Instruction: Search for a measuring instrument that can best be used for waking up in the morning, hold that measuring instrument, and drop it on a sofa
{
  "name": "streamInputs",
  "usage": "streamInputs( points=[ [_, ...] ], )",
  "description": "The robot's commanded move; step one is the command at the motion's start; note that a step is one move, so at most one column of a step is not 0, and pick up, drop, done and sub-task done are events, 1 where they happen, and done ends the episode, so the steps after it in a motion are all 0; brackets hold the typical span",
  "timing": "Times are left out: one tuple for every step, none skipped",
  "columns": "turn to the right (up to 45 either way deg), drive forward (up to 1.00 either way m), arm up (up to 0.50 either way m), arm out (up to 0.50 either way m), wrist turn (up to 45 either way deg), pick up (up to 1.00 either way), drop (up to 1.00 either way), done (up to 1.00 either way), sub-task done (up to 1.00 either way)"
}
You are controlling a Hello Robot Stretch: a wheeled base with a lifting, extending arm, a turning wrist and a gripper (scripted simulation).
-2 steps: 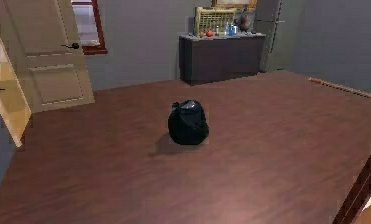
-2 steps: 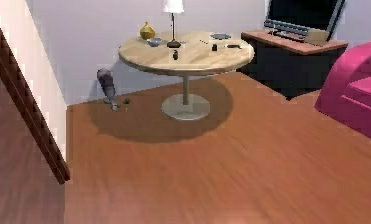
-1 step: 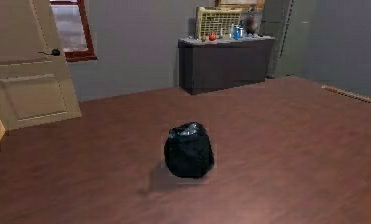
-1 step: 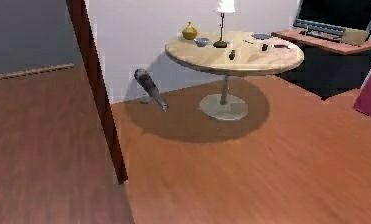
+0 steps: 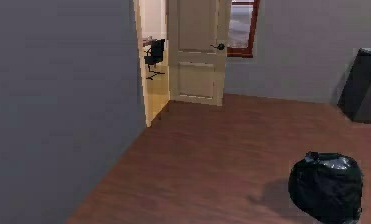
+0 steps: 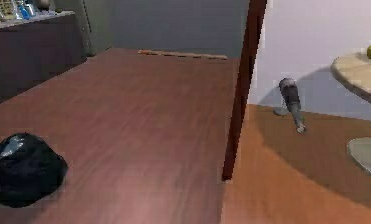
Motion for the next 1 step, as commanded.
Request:
streamInputs(
  points=[
    [0.0, 1.0, 0.0, 0.0, 0.0, 0.0, 0.0, 0.0, 0.0]
  ],
)
